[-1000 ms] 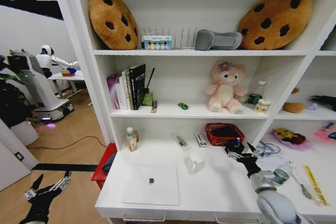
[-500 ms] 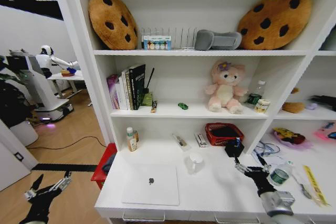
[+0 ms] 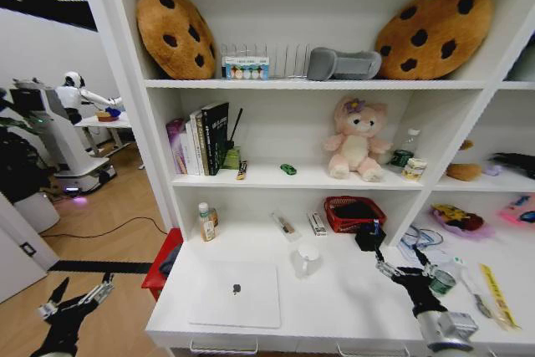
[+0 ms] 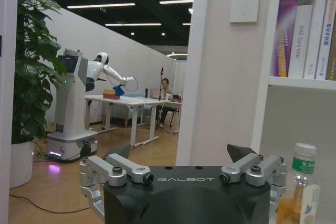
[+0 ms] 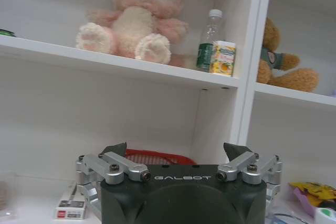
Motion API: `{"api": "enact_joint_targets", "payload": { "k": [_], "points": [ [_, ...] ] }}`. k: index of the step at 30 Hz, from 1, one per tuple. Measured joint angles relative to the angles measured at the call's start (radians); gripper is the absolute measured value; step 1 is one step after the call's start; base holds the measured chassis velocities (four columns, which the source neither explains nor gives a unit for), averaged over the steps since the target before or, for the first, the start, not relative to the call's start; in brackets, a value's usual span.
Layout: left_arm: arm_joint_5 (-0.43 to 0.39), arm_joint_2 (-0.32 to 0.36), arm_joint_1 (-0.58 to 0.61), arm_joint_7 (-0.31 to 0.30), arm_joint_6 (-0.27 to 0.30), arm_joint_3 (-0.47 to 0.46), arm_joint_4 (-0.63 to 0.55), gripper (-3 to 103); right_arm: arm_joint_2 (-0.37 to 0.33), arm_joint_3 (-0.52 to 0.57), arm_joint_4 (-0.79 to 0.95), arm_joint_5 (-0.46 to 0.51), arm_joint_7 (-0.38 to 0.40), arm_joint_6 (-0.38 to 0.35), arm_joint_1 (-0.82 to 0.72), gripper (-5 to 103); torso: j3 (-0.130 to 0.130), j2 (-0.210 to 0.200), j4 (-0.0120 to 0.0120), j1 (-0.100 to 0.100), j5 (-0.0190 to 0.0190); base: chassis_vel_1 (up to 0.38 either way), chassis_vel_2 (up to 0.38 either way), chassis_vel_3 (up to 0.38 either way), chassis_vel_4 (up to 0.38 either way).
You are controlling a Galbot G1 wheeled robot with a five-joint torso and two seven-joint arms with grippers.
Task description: Organize the objects on the table.
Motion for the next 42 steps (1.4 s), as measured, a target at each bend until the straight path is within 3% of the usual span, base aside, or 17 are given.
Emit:
{"api": "enact_joint_targets", "payload": {
  "k": [5, 6, 9, 10, 13, 17, 22, 26, 34, 42],
  "points": [
    [0.000, 0.000, 0.000, 0.000, 0.000, 0.000, 0.000, 100, -0.001, 0.008, -0.023, 0.009, 0.001, 0.009, -0.002, 100, 0.000, 0.000, -0.0003, 0.000, 0.0010, -0.215, -0.215, 0.207, 0.197],
    [0.000, 0.000, 0.000, 0.000, 0.000, 0.000, 0.000, 100, -0.003, 0.010, -0.026, 0.010, 0.001, 0.010, -0.002, 100, 0.000, 0.000, -0.0002, 0.000, -0.0007, -0.236, -0.238, 0.231, 0.264],
    [0.000, 0.000, 0.000, 0.000, 0.000, 0.000, 0.000, 100, -0.007, 0.013, -0.027, 0.013, 0.003, 0.011, -0.003, 100, 0.000, 0.000, -0.0002, 0.000, 0.0009, -0.259, -0.263, 0.271, 0.268],
    [0.000, 0.000, 0.000, 0.000, 0.000, 0.000, 0.000, 100, -0.007, 0.013, -0.027, 0.015, 0.004, 0.011, -0.003, 100, 0.000, 0.000, -0.0001, 0.000, -0.0008, -0.284, -0.287, 0.280, 0.290],
    [0.000, 0.000, 0.000, 0.000, 0.000, 0.000, 0.000, 100, -0.005, 0.015, -0.024, 0.017, 0.005, 0.010, -0.002, 100, 0.000, 0.000, -0.0003, 0.000, 0.0006, -0.316, -0.276, 0.287, 0.286],
    [0.000, 0.000, 0.000, 0.000, 0.000, 0.000, 0.000, 100, -0.004, 0.014, -0.012, 0.025, 0.003, 0.020, 0.000, 100, 0.000, 0.000, -0.0002, 0.000, -0.0008, -0.315, -0.332, 0.332, 0.344],
    [0.000, 0.000, 0.000, 0.000, 0.000, 0.000, 0.000, 100, 0.007, 0.000, 0.002, 0.043, -0.006, 0.028, 0.002, 100, 0.000, 0.000, 0.0005, 0.000, 0.0010, -0.232, -0.281, 0.297, 0.264],
    [0.000, 0.000, 0.000, 0.001, 0.000, 0.000, 0.000, 100, 0.026, -0.019, 0.040, 0.048, -0.015, 0.032, -0.010, 100, 0.000, 0.000, -0.0006, 0.000, 0.0003, -0.043, -0.128, 0.066, 0.023],
    [0.000, 0.000, 0.000, 0.000, 0.000, 0.000, 0.000, 100, 0.051, -0.102, 0.119, 0.015, -0.062, 0.055, -0.052, 100, 0.000, 0.000, 0.0000, 0.000, -0.0006, 0.033, 0.076, -0.034, -0.056],
    [0.000, 0.000, 0.000, 0.000, 0.000, 0.000, 0.000, 100, 0.084, -0.158, 0.053, -0.048, -0.036, 0.047, -0.034, 100, 0.000, 0.000, -0.0002, 0.000, 0.0003, 0.006, 0.006, -0.004, -0.006]
  ]
}}
